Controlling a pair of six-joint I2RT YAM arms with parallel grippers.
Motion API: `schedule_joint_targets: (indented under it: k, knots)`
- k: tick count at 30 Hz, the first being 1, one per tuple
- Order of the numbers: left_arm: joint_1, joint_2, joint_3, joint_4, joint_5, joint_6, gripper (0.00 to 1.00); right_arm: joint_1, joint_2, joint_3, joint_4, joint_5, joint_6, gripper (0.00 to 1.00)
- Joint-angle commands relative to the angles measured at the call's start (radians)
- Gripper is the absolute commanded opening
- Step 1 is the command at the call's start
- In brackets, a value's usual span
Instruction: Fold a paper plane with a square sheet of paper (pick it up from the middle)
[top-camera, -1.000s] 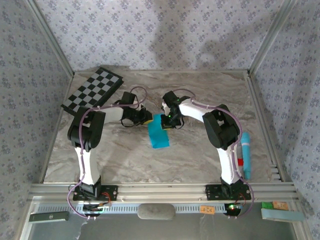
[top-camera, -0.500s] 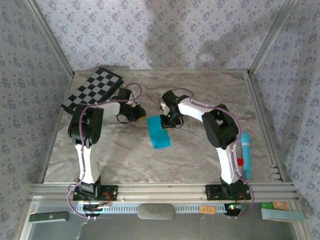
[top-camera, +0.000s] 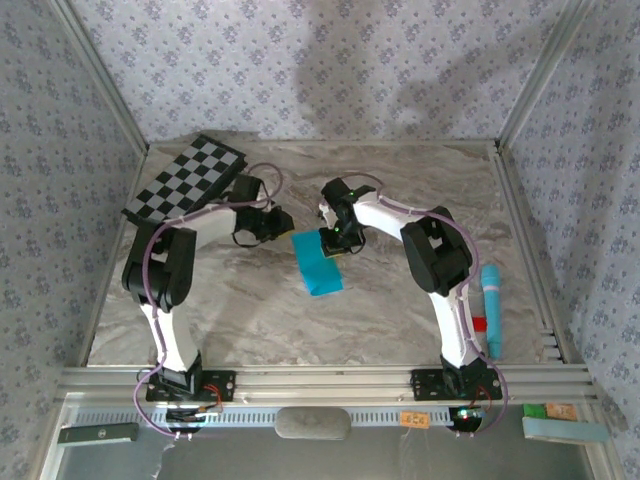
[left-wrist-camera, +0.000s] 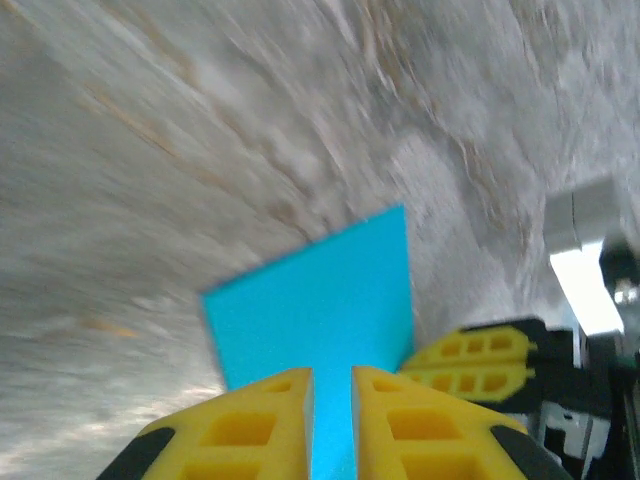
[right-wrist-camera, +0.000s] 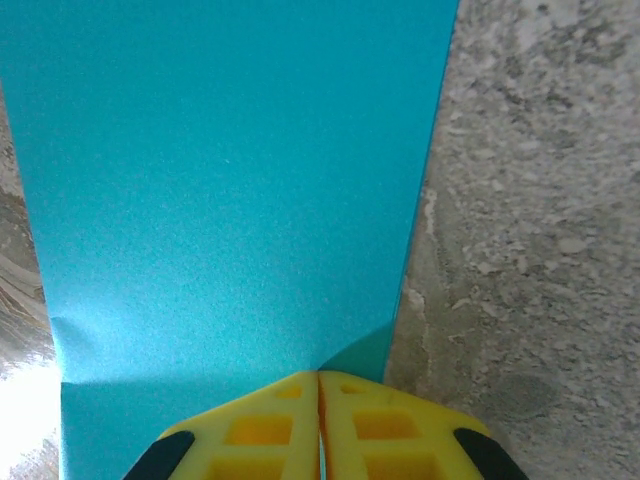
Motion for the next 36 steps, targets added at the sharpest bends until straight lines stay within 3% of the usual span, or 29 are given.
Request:
schedule_joint_targets:
  k: [1, 16, 29, 36]
  knots:
    - [-0.039, 0.026, -0.025, 0.026, 0.042, -0.049, 0.17, -0.015, 0.107, -0.021, -0.078, 0.125, -0.043, 0.1]
    - [-0.054, 0.143, 0.011, -0.015, -0.007, -0.054, 0.14, -0.04, 0.101, 0.132, -0.137, 0.004, -0.101, 0.1]
    - [-0.055, 0.179, 0.021, -0.064, -0.027, 0.0, 0.12, -0.046, -0.024, 0.046, -0.011, -0.088, -0.024, 0.1]
    - [-0.054, 0.197, 0.056, -0.102, -0.014, 0.068, 0.12, -0.052, 0.029, -0.004, -0.002, -0.092, -0.023, 0.1]
